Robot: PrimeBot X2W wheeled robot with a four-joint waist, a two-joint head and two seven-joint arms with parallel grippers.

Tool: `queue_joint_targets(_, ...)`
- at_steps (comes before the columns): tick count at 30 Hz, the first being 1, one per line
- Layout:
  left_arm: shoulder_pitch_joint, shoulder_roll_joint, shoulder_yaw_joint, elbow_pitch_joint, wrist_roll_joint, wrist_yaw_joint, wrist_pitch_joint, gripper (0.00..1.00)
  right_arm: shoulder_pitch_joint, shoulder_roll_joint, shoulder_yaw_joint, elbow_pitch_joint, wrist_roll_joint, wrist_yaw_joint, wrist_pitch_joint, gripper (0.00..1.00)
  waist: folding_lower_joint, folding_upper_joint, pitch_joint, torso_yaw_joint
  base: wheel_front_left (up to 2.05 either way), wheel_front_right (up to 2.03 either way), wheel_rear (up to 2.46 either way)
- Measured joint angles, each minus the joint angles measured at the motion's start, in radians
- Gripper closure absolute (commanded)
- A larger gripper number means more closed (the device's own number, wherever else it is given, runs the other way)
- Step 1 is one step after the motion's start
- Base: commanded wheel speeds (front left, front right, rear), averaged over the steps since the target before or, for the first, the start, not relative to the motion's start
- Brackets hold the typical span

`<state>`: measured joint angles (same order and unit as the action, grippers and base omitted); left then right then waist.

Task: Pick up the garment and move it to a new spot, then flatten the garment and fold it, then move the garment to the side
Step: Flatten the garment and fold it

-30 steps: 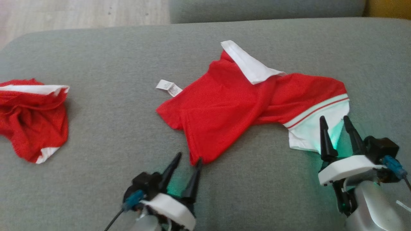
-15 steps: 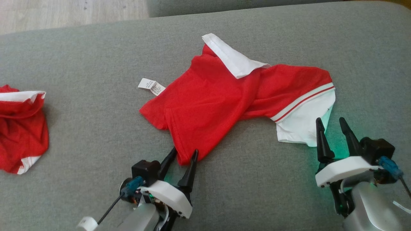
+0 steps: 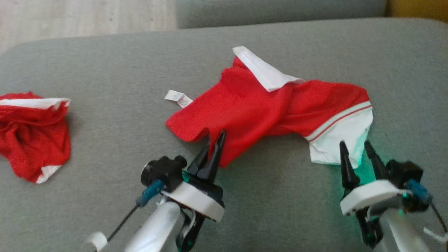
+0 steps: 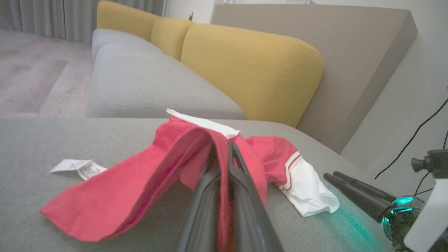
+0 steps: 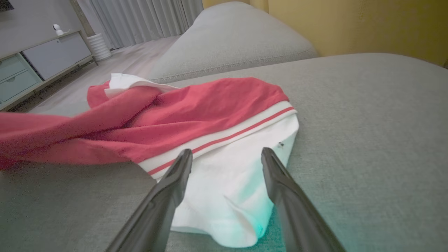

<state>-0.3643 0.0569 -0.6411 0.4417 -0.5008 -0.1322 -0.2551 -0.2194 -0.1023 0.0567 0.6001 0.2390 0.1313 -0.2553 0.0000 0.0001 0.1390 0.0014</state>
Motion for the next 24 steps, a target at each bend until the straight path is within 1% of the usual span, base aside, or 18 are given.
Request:
queue_joint_targets(2,0.029,0.001,0.002,-0.055,0.024,0.000,0.000,1.00,0.023,0.003,-0.001,0.009,0.000,0.000,0.000,0.00,-0.0001,0.0000,-0.018,0.020,0.00,0.00,0.00)
queue_joint_targets(8,0.116,0.021,-0.009,-0.160,0.062,0.000,0.000,1.00,0.069,0.024,-0.003,0.031,0.012,0.000,0.000,0.00,-0.0002,0.0000,-0.068,0.086,0.00,0.00,0.00)
queue_joint_targets(12,0.135,0.028,-0.003,-0.185,0.062,0.000,0.000,1.00,0.068,0.029,0.003,0.032,0.016,0.000,0.000,0.00,-0.0002,0.0000,-0.087,0.119,0.00,0.00,0.00)
queue_joint_targets(14,0.138,0.030,0.005,-0.170,0.058,0.000,0.000,1.00,0.065,0.029,0.012,0.032,0.016,0.000,0.000,0.00,-0.0003,0.0000,-0.081,0.122,0.00,0.00,0.00)
queue_joint_targets(18,0.123,0.031,0.077,-0.098,0.058,0.000,0.000,1.00,0.051,0.030,0.038,0.034,0.016,0.000,0.000,0.00,-0.0001,0.0000,-0.047,0.105,0.00,0.00,0.00)
queue_joint_targets(23,0.017,0.031,0.184,0.027,0.074,0.000,0.000,1.00,0.003,0.023,0.050,0.029,0.016,0.000,0.000,0.00,0.0000,0.0000,0.010,0.065,0.00,0.00,0.00)
queue_joint_targets(24,-0.010,0.029,0.206,0.051,0.082,0.000,0.000,0.88,-0.003,0.022,0.053,0.026,0.016,0.000,0.000,0.00,0.0001,0.0000,0.021,0.056,0.00,0.00,0.00)
